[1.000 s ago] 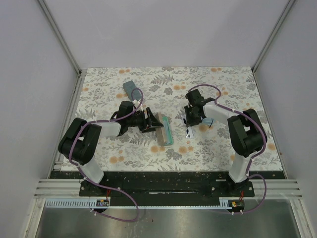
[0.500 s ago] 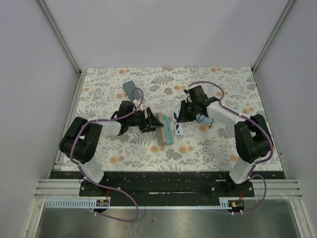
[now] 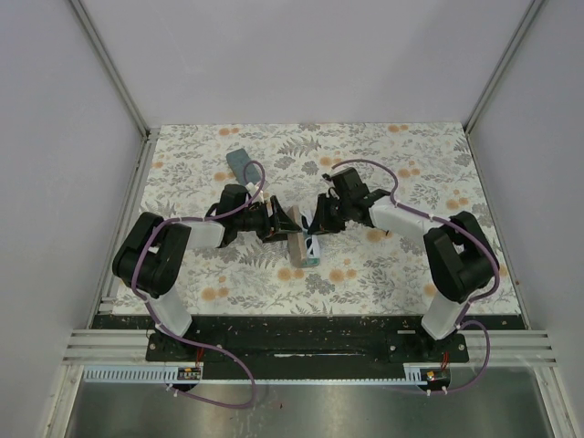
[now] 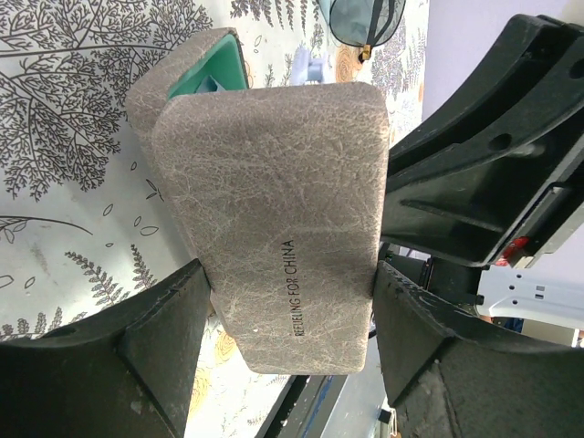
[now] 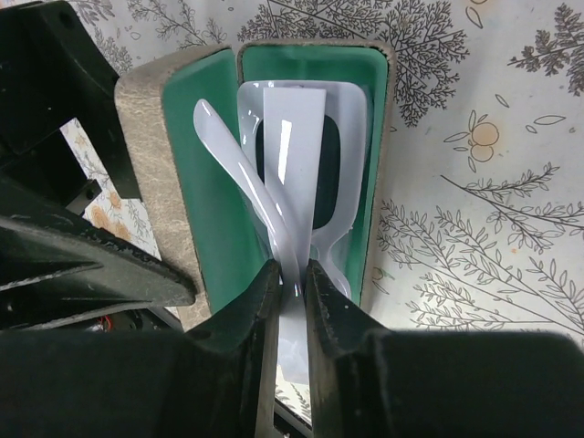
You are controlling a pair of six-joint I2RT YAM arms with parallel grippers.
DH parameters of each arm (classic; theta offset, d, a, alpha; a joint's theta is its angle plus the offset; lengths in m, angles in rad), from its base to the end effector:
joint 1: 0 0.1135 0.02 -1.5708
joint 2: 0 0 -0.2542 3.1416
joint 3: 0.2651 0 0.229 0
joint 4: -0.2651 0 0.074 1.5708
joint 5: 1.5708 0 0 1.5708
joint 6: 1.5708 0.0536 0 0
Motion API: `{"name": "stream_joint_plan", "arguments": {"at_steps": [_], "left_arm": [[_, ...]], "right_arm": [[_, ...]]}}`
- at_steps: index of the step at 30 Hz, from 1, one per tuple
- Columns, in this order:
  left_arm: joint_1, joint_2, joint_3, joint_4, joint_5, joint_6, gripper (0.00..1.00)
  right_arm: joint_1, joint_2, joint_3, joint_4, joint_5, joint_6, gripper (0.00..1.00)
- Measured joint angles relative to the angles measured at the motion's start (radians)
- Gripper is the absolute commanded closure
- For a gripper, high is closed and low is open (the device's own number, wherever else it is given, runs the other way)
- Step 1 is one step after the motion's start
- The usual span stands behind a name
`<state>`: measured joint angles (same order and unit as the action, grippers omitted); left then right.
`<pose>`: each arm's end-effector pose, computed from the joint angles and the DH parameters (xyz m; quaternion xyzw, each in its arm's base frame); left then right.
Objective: Organize the sunglasses
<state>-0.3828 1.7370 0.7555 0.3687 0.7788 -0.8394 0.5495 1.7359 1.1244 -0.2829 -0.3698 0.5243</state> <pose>0.2888 -0.1569 0.1493 -0.0154 0.8393 -0.5206 0.1559 0.2924 0.2018 0.1898 -0.0727 0.9264 0.3158 0.1915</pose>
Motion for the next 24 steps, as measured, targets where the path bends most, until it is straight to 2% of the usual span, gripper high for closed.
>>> {"name": "stream_joint_plan", "arguments": {"at_steps": [10,13,15,16,20,24], "left_arm": [[0.000,0.002,0.000,0.003,0.000,-0.003,0.60],[0.000,0.003,0.000,0.006,0.000,-0.004,0.60],[0.001,0.007,0.000,0.006,0.000,-0.005,0.60],[0.002,0.008,0.000,0.006,0.000,-0.006,0.61],[0.005,0.009,0.006,-0.001,0.004,-0.007,0.61],[0.005,0.011,0.032,-0.069,-0.016,0.018,0.62]], "right_arm": [[0.047,0.068,-0.014,0.045,0.056,0.078,0.96],[0.062,0.084,-0.018,0.059,0.085,0.092,0.62],[0.070,0.085,-0.018,0.063,0.106,0.104,0.45],[0.072,0.085,-0.018,0.064,0.121,0.109,0.40],[0.074,0.071,-0.027,0.073,0.150,0.116,0.30],[0.073,-0.018,-0.046,0.045,0.219,0.116,0.27]]}}
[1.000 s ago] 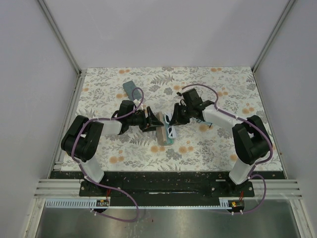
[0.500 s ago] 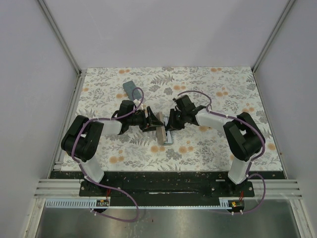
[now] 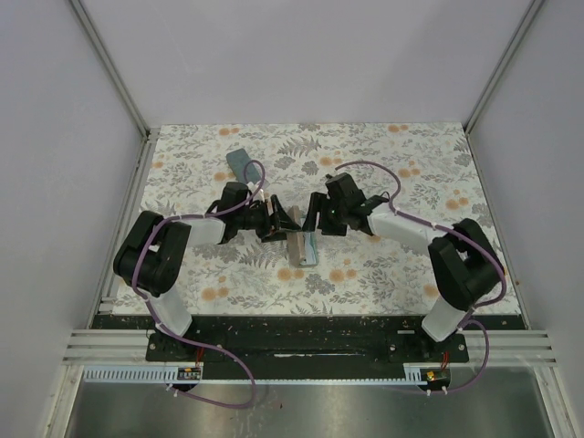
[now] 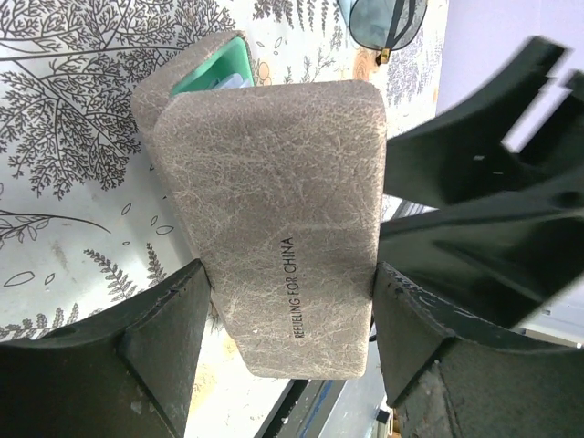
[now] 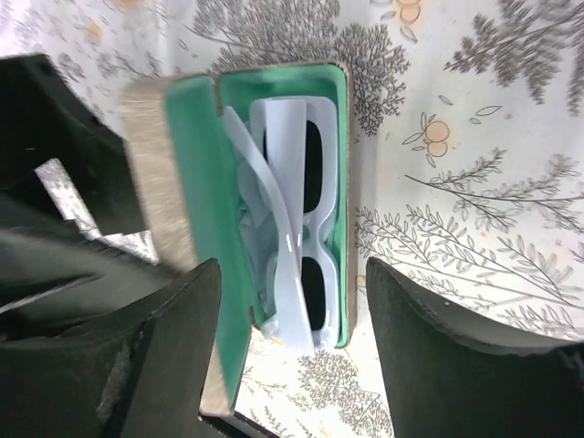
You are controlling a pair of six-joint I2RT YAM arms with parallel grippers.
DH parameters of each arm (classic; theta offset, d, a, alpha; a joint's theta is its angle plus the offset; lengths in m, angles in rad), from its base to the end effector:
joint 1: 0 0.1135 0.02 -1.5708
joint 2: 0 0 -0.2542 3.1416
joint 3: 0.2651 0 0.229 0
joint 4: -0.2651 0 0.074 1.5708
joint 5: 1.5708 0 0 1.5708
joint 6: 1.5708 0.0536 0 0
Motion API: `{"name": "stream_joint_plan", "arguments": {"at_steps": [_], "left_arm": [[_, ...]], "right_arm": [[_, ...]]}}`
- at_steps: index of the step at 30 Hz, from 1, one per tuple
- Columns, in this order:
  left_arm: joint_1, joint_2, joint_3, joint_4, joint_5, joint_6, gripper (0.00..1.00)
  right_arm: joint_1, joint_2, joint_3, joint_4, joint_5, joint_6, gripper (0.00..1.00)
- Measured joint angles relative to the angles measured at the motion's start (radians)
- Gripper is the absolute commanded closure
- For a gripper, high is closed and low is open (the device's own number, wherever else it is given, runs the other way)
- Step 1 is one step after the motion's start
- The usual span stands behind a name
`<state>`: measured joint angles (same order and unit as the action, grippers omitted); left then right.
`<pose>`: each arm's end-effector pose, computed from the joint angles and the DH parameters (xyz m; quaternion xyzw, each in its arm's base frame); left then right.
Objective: Organize the sunglasses
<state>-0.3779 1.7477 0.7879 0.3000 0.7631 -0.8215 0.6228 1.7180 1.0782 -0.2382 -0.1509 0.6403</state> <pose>0.2928 -0.1561 0.1480 -0.0236 0.8491 -0.5065 0.1483 0.2808 0.2116 0.1834 -0.0174 0.9381 0.2571 0.2314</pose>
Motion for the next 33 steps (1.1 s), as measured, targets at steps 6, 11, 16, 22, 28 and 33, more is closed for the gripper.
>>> {"name": "stream_joint_plan", "arguments": {"at_steps": [6,11,16,22,28,33], "left_arm": [[-0.002,0.001,0.034,-0.073,-0.019,0.025,0.62],[-0.008,0.006,0.084,-0.186,-0.052,0.063,0.65],[-0.013,0.030,0.199,-0.384,-0.152,0.166,0.66],[-0.068,0.076,0.372,-0.628,-0.375,0.279,0.69],[-0.185,0.126,0.503,-0.794,-0.692,0.343,0.65],[-0.205,0.132,0.526,-0.850,-0.799,0.364,0.64]], "right_arm": [[-0.002,-0.147,-0.008,-0.029,0.069,-0.005,0.33],[-0.013,-0.200,-0.060,-0.039,0.116,-0.005,0.34],[-0.031,-0.238,-0.125,-0.065,0.157,-0.004,0.34],[-0.054,-0.288,-0.159,-0.074,0.189,-0.003,0.32],[-0.065,-0.328,-0.203,-0.076,0.224,-0.002,0.31],[-0.078,-0.353,-0.217,-0.075,0.241,-0.002,0.31]]}}
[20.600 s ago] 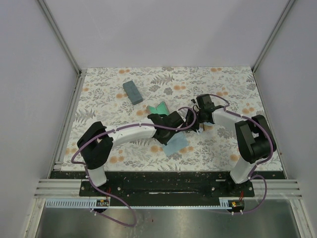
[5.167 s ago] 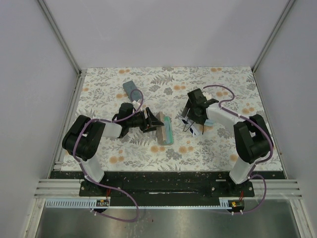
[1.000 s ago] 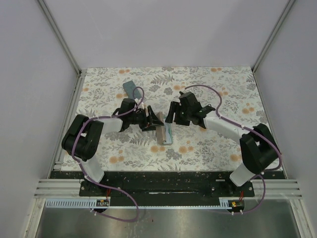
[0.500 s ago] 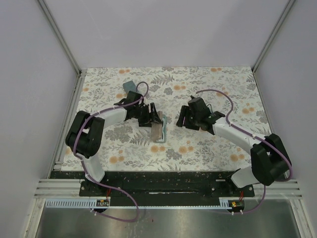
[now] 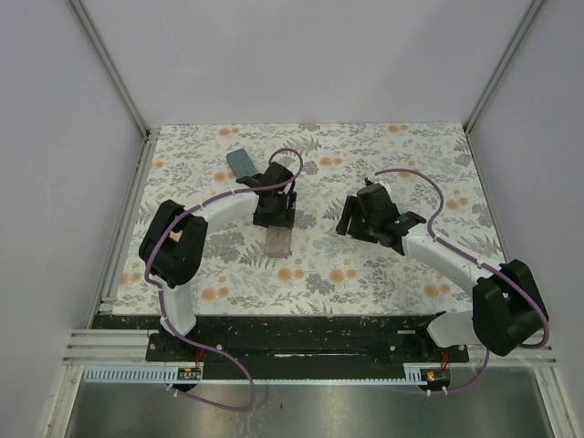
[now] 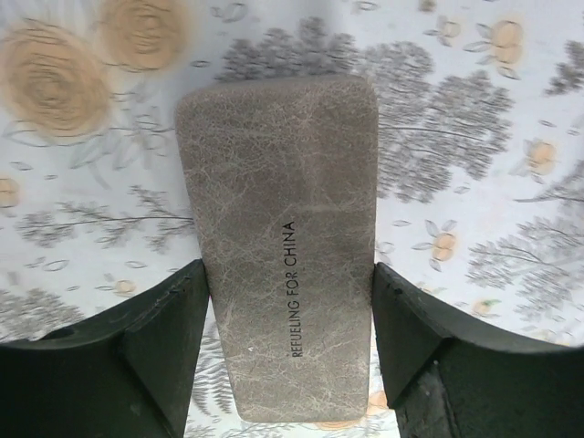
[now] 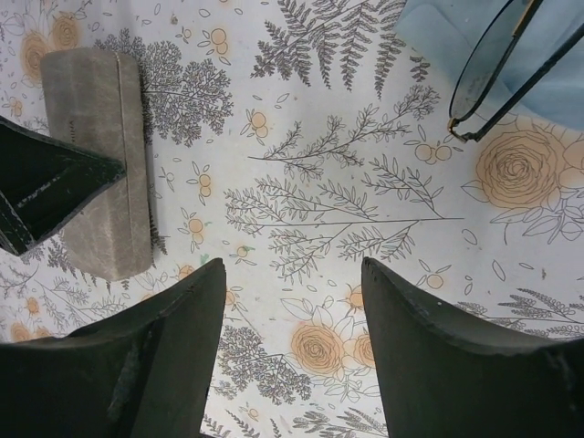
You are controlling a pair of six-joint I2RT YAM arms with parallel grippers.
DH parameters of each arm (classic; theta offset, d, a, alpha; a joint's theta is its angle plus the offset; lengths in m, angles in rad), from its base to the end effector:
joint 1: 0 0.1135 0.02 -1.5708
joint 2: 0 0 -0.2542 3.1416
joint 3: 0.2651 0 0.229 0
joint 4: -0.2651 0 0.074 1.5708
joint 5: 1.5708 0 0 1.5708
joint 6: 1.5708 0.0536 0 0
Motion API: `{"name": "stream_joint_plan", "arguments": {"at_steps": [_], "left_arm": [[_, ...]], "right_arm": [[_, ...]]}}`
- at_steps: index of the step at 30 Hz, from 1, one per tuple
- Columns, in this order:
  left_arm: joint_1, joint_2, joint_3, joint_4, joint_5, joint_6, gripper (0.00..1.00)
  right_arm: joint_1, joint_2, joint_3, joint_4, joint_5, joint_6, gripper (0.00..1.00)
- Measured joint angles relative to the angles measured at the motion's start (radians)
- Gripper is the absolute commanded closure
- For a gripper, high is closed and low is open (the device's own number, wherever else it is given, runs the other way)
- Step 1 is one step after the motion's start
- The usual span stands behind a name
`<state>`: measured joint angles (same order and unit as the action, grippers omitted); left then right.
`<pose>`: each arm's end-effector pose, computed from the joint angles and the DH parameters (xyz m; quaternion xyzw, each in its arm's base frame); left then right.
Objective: Organize the sunglasses
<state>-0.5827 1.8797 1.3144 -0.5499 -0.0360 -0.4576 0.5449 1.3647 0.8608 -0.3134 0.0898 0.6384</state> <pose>0.3118 -0.2032 0.1734 0.0568 0.9724 -0.0970 0.2046 0.2399 0.1398 0.2153 0.0599 0.9271 0.1703 0.3283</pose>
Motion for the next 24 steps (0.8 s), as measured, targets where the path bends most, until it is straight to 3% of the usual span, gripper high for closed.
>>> {"name": "stream_joint_plan", "arguments": {"at_steps": [5,11,12,15,18,24], "left_arm": [[0.019,0.072,0.118,-0.121,-0.083,0.026,0.63],[0.042,0.229,0.405,-0.248,-0.114,0.048,0.64],[0.045,0.264,0.474,-0.262,-0.114,0.050,0.59],[0.052,0.361,0.670,-0.283,-0.114,0.050,0.01],[0.054,0.401,0.754,-0.286,-0.111,0.047,0.01],[0.069,0.388,0.771,-0.286,-0.114,0.042,0.01]], "right_arm": [[-0.014,-0.021,-0.016,0.000,0.003,0.000,0.31],[-0.035,-0.060,-0.039,-0.002,0.006,-0.002,0.30],[-0.038,-0.063,-0.040,-0.002,0.006,-0.002,0.29],[-0.048,-0.066,-0.040,-0.004,0.006,-0.005,0.22],[-0.058,-0.069,-0.042,-0.013,0.008,-0.008,0.19],[-0.100,-0.090,-0.042,-0.038,0.036,-0.012,0.17]]}}
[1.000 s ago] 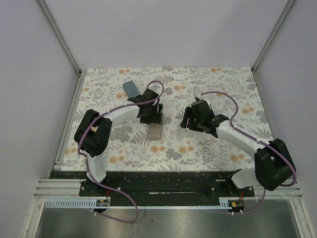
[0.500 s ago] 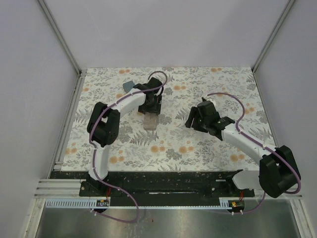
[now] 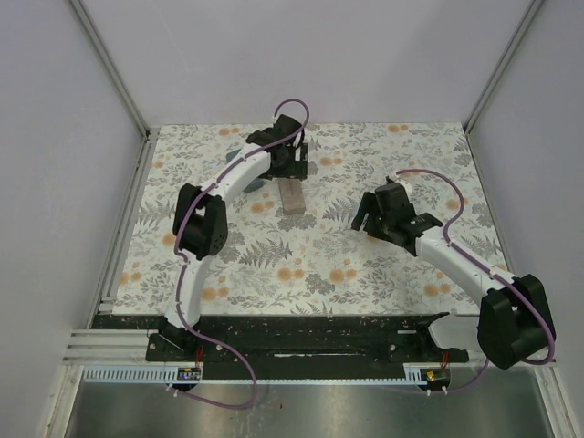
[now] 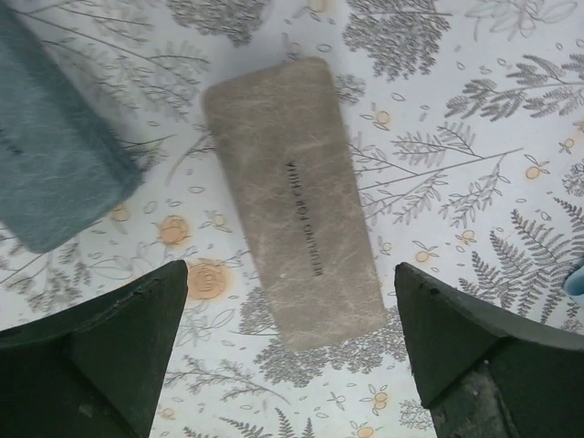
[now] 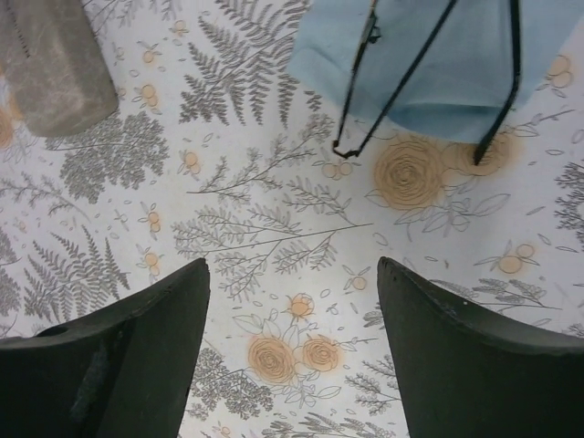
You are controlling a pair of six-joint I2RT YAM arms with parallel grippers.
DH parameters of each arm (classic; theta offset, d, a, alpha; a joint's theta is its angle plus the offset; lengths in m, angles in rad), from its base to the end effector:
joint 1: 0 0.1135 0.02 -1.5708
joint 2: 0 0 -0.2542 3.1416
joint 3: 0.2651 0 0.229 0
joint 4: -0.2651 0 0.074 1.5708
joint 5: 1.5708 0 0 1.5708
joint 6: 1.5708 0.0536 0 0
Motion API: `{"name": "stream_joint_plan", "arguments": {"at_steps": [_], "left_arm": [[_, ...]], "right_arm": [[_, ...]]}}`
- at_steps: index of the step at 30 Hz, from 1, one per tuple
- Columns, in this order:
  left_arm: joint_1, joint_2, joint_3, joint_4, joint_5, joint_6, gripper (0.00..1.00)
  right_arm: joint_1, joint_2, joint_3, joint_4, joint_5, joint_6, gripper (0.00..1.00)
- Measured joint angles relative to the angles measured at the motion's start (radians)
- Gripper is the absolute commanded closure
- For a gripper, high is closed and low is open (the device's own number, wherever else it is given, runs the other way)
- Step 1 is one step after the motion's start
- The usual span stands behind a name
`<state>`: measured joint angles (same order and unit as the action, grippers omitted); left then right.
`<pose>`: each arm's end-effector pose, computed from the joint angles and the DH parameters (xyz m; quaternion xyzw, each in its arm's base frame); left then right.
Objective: Organize the sunglasses
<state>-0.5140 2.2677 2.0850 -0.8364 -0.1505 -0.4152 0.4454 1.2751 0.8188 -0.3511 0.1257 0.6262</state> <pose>0.4201 -0.2280 0.2191 0.0269 0.9593 -0.0570 0.2752 0.2363 0.1054 0.2213 0.1069 0.9203 0.1397 0.3494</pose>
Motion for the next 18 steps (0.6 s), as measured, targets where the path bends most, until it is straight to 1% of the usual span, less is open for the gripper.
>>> {"name": "stream_joint_plan", "arguments": {"at_steps": [4,9,13,18], "left_arm": [[0.054,-0.058,-0.033,0.003,-0.016,-0.007,0.01],[0.197,-0.122,-0.054,0.009,-0.038,-0.076,0.01],[0.294,-0.116,-0.055,0.013,-0.060,-0.133,0.01],[0.314,-0.040,-0.018,0.013,-0.059,-0.158,0.01]], "right_arm": [[-0.042,0.005,0.001,-0.029,0.013,0.000,0.16],[-0.049,0.007,0.002,-0.045,0.013,-0.001,0.16],[-0.049,0.007,0.007,-0.047,0.013,-0.005,0.16],[-0.052,0.007,0.007,-0.048,0.013,-0.016,0.16]]}}
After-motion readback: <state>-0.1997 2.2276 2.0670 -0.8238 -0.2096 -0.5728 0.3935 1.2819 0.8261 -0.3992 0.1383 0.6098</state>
